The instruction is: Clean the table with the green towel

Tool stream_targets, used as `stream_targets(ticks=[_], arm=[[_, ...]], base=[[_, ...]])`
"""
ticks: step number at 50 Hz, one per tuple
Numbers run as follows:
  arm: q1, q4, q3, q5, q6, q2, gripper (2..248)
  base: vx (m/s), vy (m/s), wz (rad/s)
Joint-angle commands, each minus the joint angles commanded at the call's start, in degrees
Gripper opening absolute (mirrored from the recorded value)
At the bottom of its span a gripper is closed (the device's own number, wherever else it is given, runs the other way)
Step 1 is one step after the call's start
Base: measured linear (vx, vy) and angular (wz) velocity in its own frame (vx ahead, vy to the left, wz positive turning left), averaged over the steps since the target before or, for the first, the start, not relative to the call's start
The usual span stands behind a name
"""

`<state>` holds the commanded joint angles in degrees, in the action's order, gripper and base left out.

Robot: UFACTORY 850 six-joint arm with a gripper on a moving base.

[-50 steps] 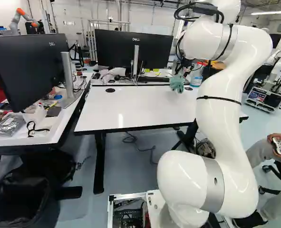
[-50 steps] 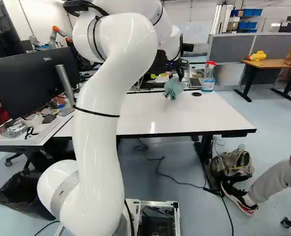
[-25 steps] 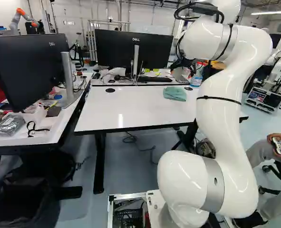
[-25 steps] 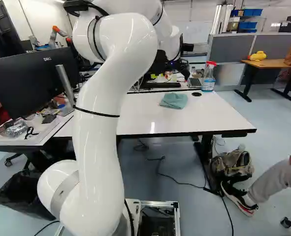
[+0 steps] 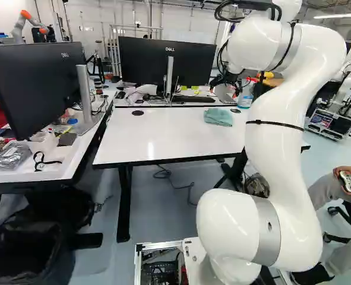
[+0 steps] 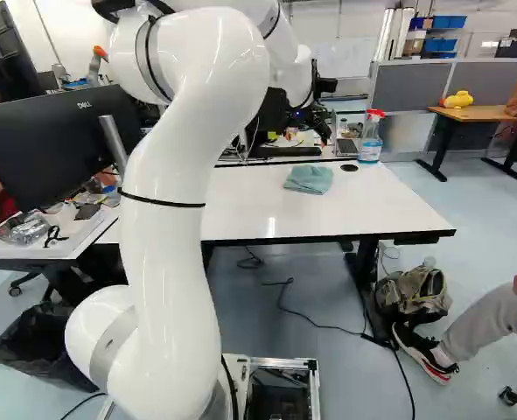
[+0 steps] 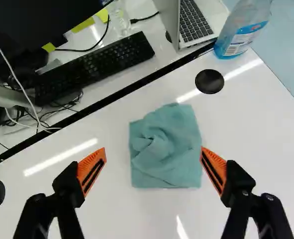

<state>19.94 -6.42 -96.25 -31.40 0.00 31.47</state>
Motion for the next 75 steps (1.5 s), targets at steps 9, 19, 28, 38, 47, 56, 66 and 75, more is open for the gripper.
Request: stream_targets(ticks=[9,19,28,38,47,56,66,75], arm=[[-0.92,0.00,2.80,0.00,0.00,-2.11,247],[-1.98,0.00,5.81,0.00,0.00,-4.42,247],[-2.99,0.00,8.44,0.00,0.00,-6.47,247],[-4.14,0.00,11.25,0.00,0.00,-8.69,247],[-5.24,0.00,13.64,0.00,0.00,-10.61,247],[-6.40,0.00,15.91,0.00,0.00,-12.46,247],[-7.73,0.00,18.34,0.00,0.00,-14.47,247],[-8.98,0.00,20.45,0.00,0.00,-16.24,247]], base=[[0.000,0.000,0.000],[0.000,0.000,0.000],[0.000,0.000,0.000],[0.000,0.000,0.000],[0.000,0.000,0.000],[0.000,0.000,0.000],[0.000,0.000,0.000],[0.000,0.000,0.000]])
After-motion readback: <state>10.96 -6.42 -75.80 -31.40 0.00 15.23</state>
